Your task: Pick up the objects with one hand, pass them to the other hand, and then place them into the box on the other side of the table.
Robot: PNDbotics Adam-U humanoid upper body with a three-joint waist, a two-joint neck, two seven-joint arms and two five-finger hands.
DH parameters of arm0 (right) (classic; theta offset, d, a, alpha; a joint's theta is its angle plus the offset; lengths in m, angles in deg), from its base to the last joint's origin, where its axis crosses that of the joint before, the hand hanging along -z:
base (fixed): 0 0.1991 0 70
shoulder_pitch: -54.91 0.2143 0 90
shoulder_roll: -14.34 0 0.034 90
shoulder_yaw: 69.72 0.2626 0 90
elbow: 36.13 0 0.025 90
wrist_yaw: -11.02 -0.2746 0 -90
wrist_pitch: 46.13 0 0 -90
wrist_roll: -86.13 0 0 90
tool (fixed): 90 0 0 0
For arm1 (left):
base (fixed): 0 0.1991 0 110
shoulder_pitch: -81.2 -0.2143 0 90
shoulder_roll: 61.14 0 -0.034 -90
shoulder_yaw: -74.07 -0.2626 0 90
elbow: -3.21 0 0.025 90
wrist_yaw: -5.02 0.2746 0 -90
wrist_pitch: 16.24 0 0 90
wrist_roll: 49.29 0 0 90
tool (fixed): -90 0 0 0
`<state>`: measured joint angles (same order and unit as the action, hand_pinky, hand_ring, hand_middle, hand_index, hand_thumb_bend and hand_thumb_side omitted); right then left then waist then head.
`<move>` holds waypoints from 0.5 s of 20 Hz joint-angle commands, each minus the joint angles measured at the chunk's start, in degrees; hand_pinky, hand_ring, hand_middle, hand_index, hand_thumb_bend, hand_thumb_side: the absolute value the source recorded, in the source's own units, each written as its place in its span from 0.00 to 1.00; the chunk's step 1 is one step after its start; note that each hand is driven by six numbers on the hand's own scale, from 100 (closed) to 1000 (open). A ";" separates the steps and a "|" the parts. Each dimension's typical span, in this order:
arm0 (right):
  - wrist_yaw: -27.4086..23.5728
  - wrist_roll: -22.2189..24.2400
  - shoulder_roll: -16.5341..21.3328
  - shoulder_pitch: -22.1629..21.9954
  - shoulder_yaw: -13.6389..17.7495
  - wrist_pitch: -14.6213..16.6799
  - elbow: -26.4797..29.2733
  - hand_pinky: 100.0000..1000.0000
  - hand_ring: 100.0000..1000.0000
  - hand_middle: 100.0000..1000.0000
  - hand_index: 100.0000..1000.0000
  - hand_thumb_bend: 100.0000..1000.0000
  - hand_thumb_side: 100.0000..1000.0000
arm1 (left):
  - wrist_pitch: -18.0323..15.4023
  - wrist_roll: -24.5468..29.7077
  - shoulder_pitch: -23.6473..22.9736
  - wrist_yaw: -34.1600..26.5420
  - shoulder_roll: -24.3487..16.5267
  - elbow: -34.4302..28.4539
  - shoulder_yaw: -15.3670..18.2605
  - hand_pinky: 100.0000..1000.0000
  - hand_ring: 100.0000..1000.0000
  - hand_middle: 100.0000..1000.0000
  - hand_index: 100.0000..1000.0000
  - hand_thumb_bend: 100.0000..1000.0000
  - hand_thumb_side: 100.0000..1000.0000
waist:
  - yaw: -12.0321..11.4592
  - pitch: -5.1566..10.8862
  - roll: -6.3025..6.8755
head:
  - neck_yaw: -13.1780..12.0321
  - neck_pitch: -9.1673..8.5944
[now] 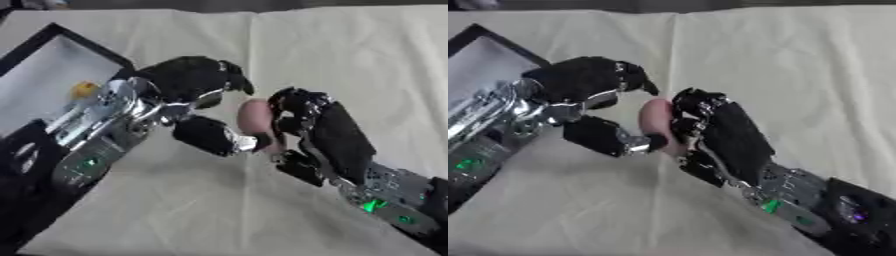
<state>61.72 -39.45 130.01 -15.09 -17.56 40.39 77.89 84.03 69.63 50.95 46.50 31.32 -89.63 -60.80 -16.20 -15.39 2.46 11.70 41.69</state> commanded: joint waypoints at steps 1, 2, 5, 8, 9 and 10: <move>0.55 -0.18 0.46 0.72 0.20 0.41 0.57 0.19 0.57 0.51 0.48 0.00 0.00 | -0.27 -0.13 0.57 -0.28 0.05 0.23 0.15 0.87 0.78 0.74 0.85 0.38 0.96 | 0.12 0.31 0.40 | -0.07 -0.41; 0.58 -0.21 0.46 0.74 0.20 0.44 0.57 0.19 0.57 0.51 0.48 0.00 0.00 | -0.32 -0.03 0.57 -0.56 0.10 0.31 0.11 0.87 0.78 0.74 0.85 0.38 0.96 | 0.13 0.29 0.42 | -0.05 -0.36; 0.62 -0.29 0.44 0.77 0.22 0.46 0.57 0.19 0.57 0.51 0.48 0.00 0.00 | -0.39 0.10 0.58 -1.06 0.15 0.37 0.08 0.87 0.78 0.74 0.84 0.36 0.95 | 0.15 0.27 0.44 | -0.01 -0.22; 0.75 -0.53 0.43 0.76 0.23 0.56 0.57 0.19 0.57 0.51 0.48 0.00 0.00 | -0.48 0.31 0.51 -1.57 0.25 0.49 -0.02 0.87 0.78 0.74 0.82 0.35 0.95 | 0.22 0.27 0.45 | -0.01 0.05; 0.81 -0.64 0.43 0.74 0.24 0.56 0.57 0.20 0.57 0.51 0.48 0.00 0.00 | -0.55 0.52 0.51 -1.65 0.26 0.56 -0.07 0.87 0.78 0.74 0.81 0.35 0.94 | 0.24 0.28 0.45 | -0.02 0.08; 0.87 -0.73 0.44 0.72 0.25 0.55 0.57 0.20 0.57 0.51 0.48 0.00 0.00 | -0.65 0.76 0.52 -1.67 0.27 0.62 -0.10 0.87 0.78 0.74 0.81 0.35 0.93 | 0.25 0.28 0.44 | -0.03 0.09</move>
<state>62.20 -39.86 130.01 -14.94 -17.57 40.76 77.66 83.48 70.13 50.72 45.13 31.83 -88.83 -61.19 -16.00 -15.39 2.46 11.70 41.74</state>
